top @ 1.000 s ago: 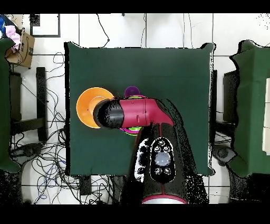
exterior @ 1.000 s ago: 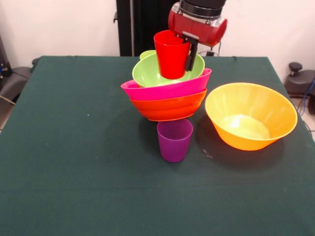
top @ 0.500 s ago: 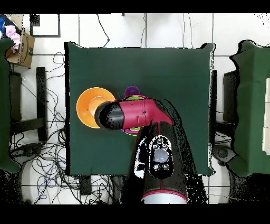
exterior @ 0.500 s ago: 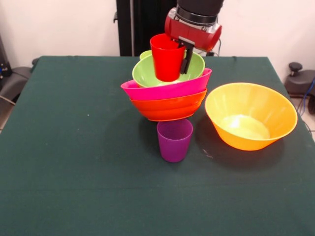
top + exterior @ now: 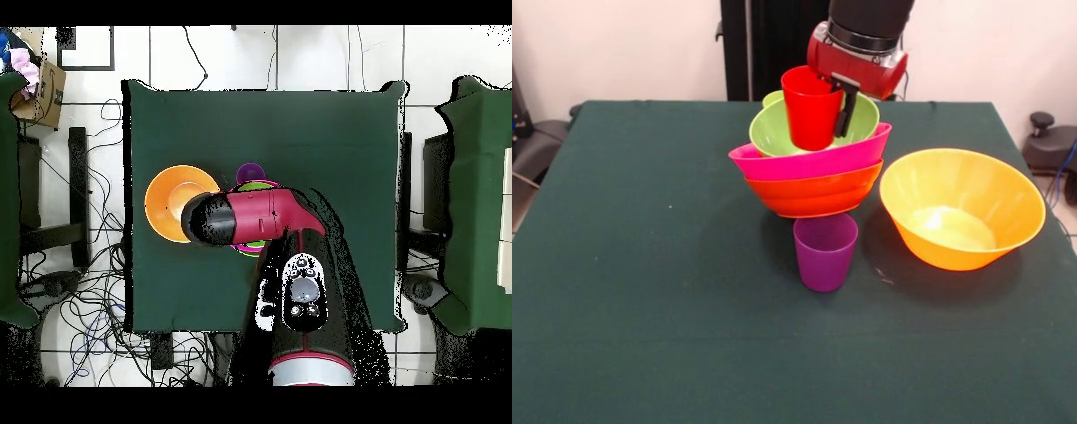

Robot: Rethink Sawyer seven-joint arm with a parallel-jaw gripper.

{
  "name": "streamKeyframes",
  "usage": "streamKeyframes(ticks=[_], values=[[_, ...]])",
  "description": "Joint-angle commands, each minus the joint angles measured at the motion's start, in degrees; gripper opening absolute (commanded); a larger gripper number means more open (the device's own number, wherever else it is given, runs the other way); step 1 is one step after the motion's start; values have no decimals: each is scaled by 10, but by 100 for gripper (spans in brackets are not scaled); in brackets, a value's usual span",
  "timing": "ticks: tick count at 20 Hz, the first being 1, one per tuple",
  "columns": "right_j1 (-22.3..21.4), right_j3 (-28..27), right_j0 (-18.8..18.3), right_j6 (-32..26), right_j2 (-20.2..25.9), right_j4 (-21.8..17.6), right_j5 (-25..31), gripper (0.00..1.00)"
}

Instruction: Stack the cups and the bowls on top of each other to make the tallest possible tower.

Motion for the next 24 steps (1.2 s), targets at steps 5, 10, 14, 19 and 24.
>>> streamKeyframes(ticks=[5, 10, 14, 19, 24], values=[[41, 12, 10, -24, 28, -50, -43, 0], [40, 14, 11, -24, 26, -49, -46, 0], [43, 12, 11, -22, 26, -47, -48, 0], [44, 13, 12, -21, 26, -47, -49, 0], [46, 13, 15, -18, 24, -47, -52, 0]])
